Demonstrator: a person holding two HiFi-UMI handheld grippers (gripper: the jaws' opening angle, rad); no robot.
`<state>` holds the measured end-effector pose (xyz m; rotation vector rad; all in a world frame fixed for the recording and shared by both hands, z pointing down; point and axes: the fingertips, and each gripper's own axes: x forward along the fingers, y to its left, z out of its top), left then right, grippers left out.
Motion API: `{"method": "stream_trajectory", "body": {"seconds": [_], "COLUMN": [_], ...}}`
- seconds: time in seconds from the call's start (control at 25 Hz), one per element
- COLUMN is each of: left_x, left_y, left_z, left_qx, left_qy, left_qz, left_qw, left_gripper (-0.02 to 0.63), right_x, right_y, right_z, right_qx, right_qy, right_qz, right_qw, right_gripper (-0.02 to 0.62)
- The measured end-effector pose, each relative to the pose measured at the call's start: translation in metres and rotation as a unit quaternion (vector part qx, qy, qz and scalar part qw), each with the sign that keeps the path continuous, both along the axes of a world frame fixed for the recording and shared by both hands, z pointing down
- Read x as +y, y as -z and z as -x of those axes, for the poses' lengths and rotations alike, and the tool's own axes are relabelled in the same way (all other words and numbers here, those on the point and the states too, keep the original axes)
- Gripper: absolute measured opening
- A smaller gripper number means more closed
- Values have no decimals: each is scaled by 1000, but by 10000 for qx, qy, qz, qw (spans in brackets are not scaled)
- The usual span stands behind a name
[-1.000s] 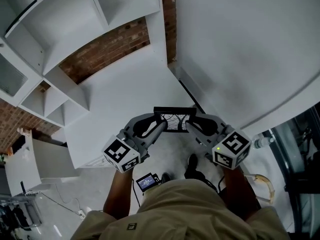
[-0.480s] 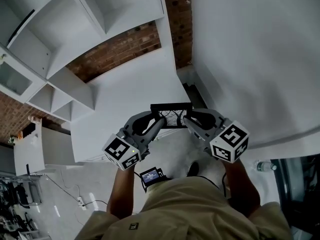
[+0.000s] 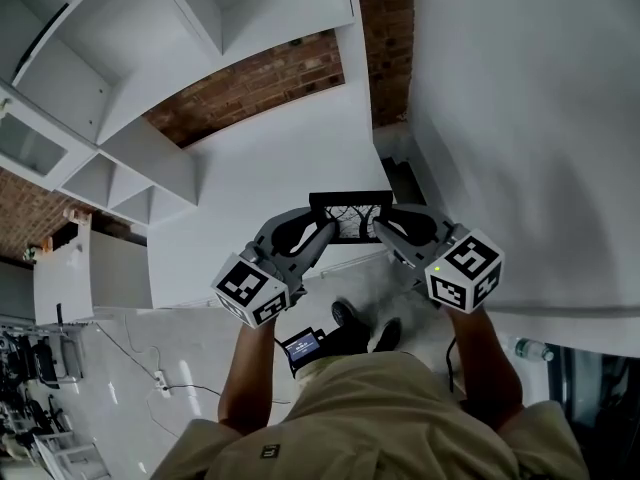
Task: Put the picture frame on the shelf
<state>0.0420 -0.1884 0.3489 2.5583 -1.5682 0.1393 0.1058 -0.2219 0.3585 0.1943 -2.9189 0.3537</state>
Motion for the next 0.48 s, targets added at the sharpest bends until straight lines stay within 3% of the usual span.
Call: {"method": "stream_trajectory", "body": {"seconds": [0.48], "left_x": [-42], "left_y": [-7], "left_z": [102], "left_qx": [266], "left_qy": [-38], "left_qz": [-73], "left_qw": [9996], "left_gripper": [81], "right_x": [-42], "right_y": [-2], "right_z": [102], "right_qx": [432], "right_qy": [-83], "right_qz": [-110], "right_qw": [9990], "right_gripper": [72]}}
